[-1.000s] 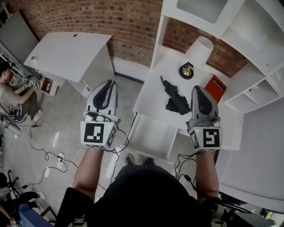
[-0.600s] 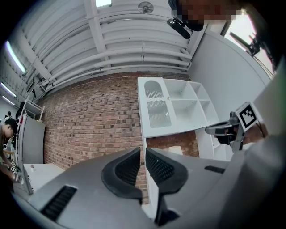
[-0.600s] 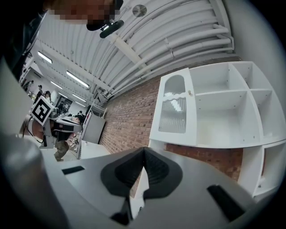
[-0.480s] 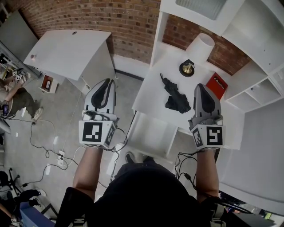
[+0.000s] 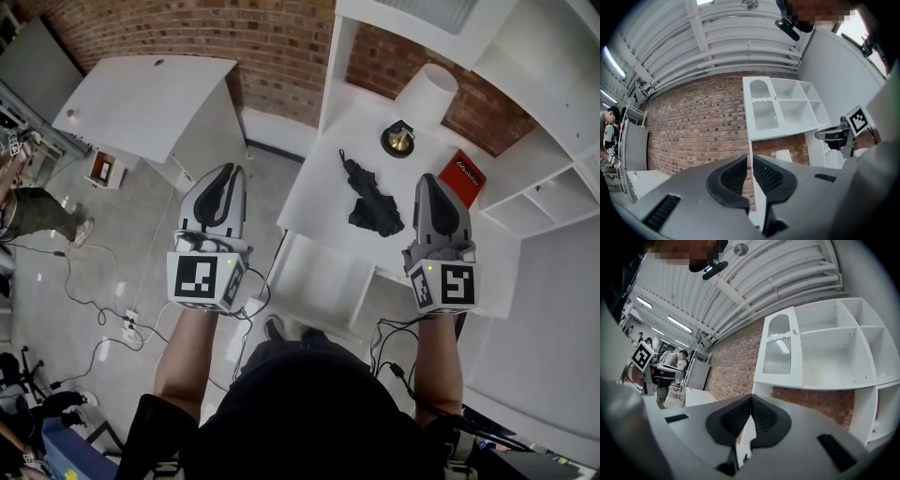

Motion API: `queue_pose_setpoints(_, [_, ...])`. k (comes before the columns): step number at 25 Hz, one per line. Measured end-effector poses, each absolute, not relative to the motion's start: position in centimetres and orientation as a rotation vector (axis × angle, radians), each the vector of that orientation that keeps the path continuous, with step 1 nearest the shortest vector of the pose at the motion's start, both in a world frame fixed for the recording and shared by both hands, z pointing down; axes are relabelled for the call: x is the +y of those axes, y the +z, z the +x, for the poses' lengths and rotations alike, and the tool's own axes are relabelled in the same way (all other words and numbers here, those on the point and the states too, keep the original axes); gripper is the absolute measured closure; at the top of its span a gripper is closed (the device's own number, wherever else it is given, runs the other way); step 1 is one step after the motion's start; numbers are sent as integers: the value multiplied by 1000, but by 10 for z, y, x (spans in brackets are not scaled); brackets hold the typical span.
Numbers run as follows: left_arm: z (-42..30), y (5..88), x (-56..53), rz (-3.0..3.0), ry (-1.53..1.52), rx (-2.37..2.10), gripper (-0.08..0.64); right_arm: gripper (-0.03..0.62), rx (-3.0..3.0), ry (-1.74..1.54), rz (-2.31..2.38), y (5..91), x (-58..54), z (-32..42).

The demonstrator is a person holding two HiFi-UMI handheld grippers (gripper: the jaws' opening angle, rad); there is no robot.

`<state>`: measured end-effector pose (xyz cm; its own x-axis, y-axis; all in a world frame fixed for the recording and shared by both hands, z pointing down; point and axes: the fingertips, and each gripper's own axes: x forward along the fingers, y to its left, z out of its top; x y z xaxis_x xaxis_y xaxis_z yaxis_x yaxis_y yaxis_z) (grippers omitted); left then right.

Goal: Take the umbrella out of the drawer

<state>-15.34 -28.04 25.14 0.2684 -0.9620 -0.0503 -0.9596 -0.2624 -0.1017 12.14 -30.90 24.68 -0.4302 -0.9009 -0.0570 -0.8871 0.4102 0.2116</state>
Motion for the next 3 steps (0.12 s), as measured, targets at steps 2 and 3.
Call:
queue_pose_setpoints(2, [-150,253,-282,-2409,-38,1836,523,593,-2583,-320,1640,249,-312,126])
queue_pose_setpoints(3, [-148,254,-282,-2408,-40,1837,523,592,-2583,-316,1641,249,-313,128])
